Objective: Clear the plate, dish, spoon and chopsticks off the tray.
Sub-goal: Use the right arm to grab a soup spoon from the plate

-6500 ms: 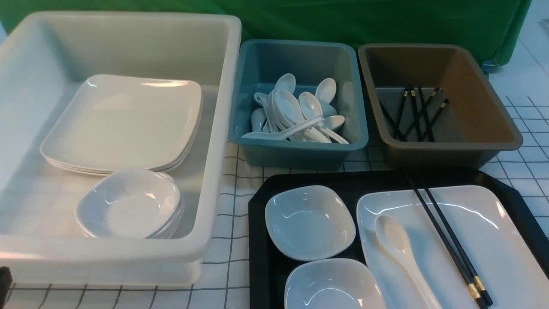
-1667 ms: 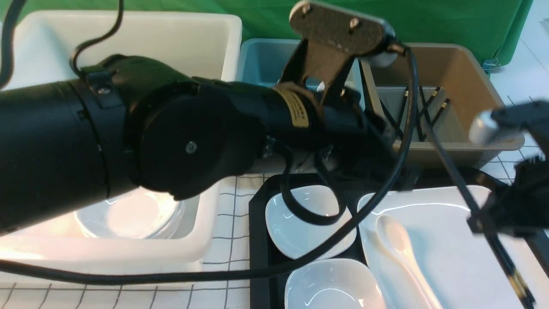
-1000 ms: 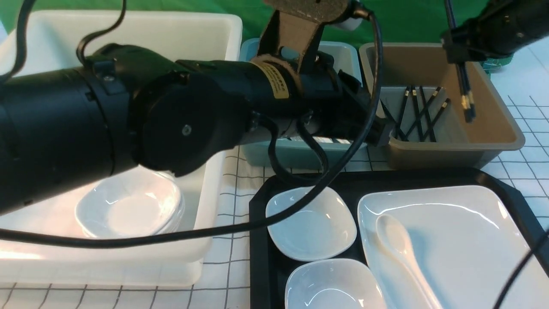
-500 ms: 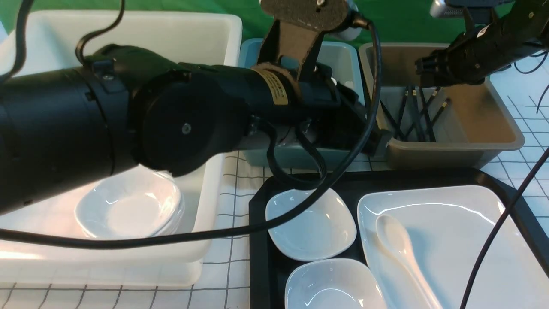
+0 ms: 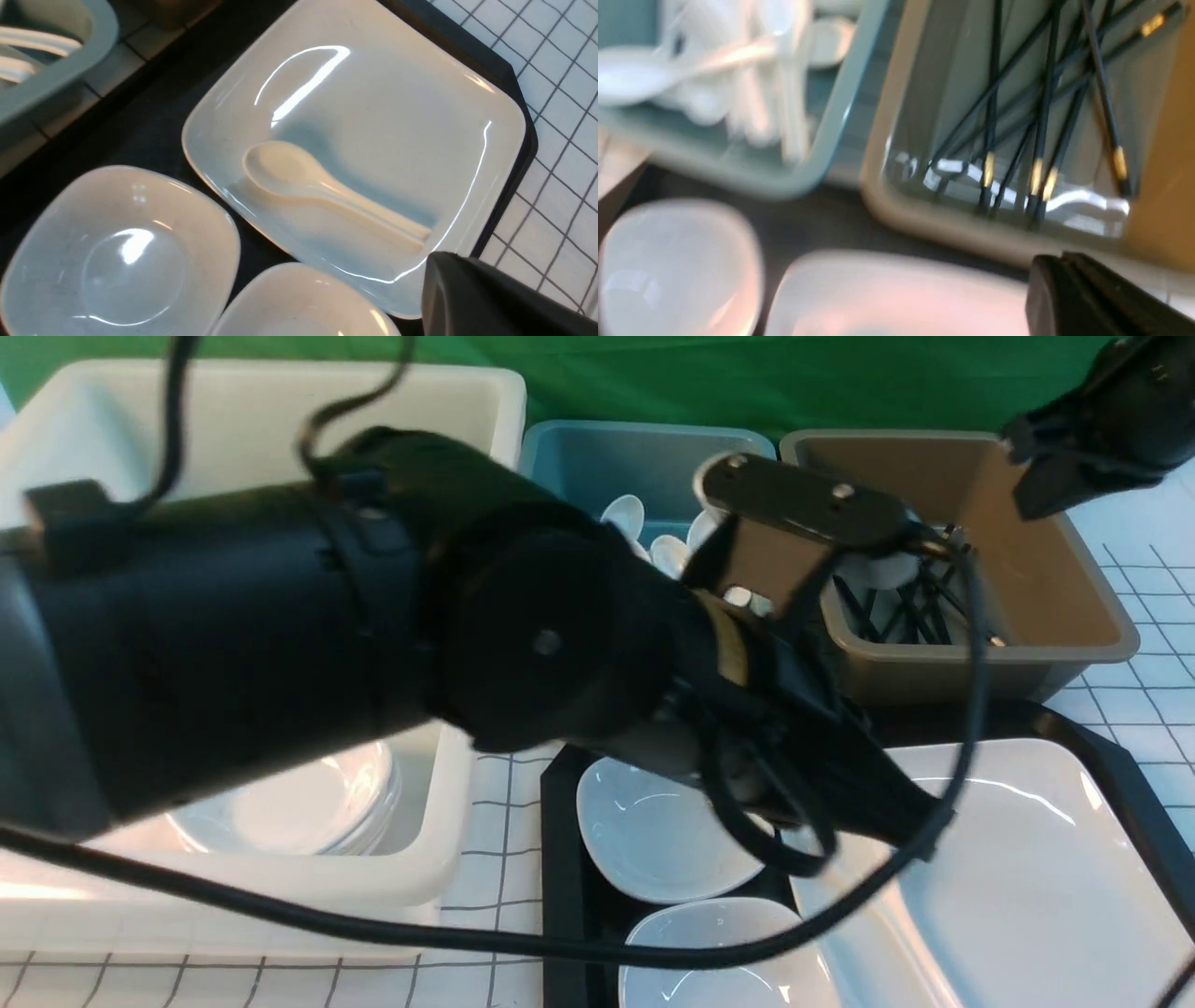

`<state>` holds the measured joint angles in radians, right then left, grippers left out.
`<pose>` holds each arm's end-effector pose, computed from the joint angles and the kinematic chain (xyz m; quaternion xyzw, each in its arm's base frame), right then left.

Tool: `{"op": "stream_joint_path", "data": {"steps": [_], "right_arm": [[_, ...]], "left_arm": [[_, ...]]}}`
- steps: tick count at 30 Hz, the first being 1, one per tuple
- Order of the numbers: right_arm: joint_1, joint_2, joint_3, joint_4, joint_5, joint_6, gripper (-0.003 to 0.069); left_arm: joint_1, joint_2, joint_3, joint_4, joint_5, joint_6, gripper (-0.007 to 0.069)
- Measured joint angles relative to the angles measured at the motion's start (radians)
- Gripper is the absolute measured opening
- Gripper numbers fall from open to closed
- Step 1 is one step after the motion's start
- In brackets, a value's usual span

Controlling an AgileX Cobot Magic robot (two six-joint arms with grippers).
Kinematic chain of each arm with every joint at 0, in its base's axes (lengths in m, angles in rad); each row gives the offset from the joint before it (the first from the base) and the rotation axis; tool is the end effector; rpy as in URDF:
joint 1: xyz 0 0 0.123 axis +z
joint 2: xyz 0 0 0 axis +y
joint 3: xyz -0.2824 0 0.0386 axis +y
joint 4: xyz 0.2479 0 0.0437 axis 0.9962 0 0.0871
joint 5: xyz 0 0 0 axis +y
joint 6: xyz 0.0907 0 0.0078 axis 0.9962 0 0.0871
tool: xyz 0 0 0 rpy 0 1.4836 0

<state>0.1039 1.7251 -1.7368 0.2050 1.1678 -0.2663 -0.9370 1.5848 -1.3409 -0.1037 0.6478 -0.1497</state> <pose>0.3686 0.0556 0.3646 -0.1621 0.9500 0.0808 0.2544 0.2067 -0.2908 0.3220 0.3307 0.8656 -0.2311 0.2966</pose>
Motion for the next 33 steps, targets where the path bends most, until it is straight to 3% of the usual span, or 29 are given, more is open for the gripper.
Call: {"op": "stream_joint_path", "data": {"steps": [6,9,16,18,21,25,28,29,30,32,33], "right_arm": [[0.063,-0.194,0.247,-0.001,0.036,0.002,0.004],[0.15,-0.285,0.474,0.001,-0.026,0.004,0.0121],[0.342,-0.296,0.873,-0.011,-0.394,0.044,0.044],[0.353,-0.267,0.933,-0.027,-0.474,0.079,0.0491],[0.355,-0.215,0.966,-0.063,-0.52,0.111,0.0509],[0.355,-0.149,0.972,-0.085,-0.542,0.129,0.0457],[0.355,-0.135,0.971,-0.093,-0.543,0.13,0.0302],[0.355,-0.135,0.97,-0.092,-0.531,0.124,0.0178],[0.355,-0.135,0.969,-0.092,-0.529,0.122,0.0162],[0.357,-0.148,0.952,-0.092,-0.485,0.111,0.0065],[0.357,-0.17,0.931,-0.092,-0.46,0.109,0.006]], "left_arm": [[-0.006,0.029,-0.043,0.029,0.082,-0.034,-0.0002],[-0.006,0.025,-0.048,0.086,0.149,-0.034,-0.0002],[-0.006,0.014,-0.049,0.123,0.274,-0.002,-0.0002],[-0.006,0.014,-0.049,0.124,0.286,0.002,-0.0002],[-0.006,0.014,-0.049,0.124,0.291,0.009,-0.0002],[-0.006,0.014,-0.049,0.124,0.297,0.009,-0.0002],[-0.006,0.014,-0.049,0.124,0.297,0.009,-0.0002],[-0.006,0.014,-0.049,0.124,0.297,0.009,-0.0002],[-0.006,0.014,-0.049,0.124,0.297,0.009,-0.0002],[-0.006,0.014,-0.049,0.125,0.298,0.009,-0.0002],[-0.006,0.014,-0.049,0.126,0.3,0.009,-0.0002]]}}
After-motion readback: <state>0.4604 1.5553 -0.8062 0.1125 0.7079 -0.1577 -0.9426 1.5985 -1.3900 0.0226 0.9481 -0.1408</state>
